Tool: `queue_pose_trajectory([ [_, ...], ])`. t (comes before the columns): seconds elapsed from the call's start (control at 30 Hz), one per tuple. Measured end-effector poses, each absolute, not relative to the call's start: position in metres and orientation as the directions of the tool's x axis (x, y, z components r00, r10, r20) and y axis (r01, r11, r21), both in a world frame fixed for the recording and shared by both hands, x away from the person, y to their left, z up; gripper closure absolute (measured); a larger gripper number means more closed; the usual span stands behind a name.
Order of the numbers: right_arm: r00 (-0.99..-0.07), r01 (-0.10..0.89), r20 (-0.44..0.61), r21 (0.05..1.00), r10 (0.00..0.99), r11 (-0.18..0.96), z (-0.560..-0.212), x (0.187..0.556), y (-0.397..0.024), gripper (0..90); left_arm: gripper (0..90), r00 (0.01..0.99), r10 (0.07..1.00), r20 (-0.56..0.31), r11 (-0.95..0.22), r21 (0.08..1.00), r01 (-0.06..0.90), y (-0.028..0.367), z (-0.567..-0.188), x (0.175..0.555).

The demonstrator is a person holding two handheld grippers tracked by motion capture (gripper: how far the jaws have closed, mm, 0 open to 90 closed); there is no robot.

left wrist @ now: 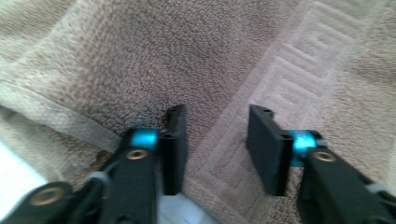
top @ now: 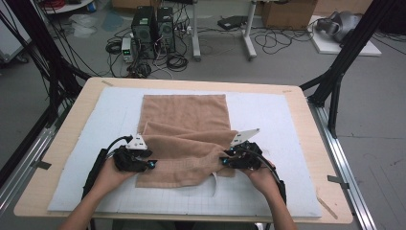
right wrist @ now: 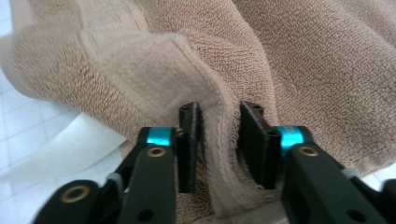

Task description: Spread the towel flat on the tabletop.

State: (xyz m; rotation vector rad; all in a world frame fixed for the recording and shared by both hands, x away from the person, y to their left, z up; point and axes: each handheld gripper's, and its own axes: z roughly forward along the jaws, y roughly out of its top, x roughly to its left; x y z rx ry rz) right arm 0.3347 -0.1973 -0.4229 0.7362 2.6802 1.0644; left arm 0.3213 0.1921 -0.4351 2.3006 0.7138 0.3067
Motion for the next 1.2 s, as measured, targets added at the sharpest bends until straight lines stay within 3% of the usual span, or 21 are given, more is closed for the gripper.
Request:
queue_pose_trajectory([
  [0.37,-0.868,0.375,0.03,0.695,0.496,0.613,-0.417,0.332,-0.201,76.3,85.8,0.826,0.56,0.066,-0.626,0.686,0.37,0.185,-0.435,0.314],
  [0.6,-0.887,0.336,0.031,0.726,0.46,0.6,-0.403,0.32,-0.209,78.4,86.6,0.824,0.566,0.037,-0.583,0.725,0.368,0.194,-0.423,0.304],
  [0.8,-0.907,0.278,0.004,0.755,0.42,0.594,-0.381,0.297,-0.21,81.2,86.7,0.827,0.558,0.068,-0.557,0.769,0.313,0.204,-0.401,0.28],
  [1.1,-0.943,0.186,-0.031,0.78,0.332,0.598,-0.352,0.238,-0.213,82.1,86.7,0.85,0.509,0.134,-0.55,0.81,0.202,0.22,-0.359,0.219],
  [1.2,-0.961,0.141,-0.027,0.806,0.274,0.575,-0.34,0.213,-0.216,74.2,86.1,0.871,0.476,0.122,-0.537,0.825,0.177,0.227,-0.347,0.197],
])
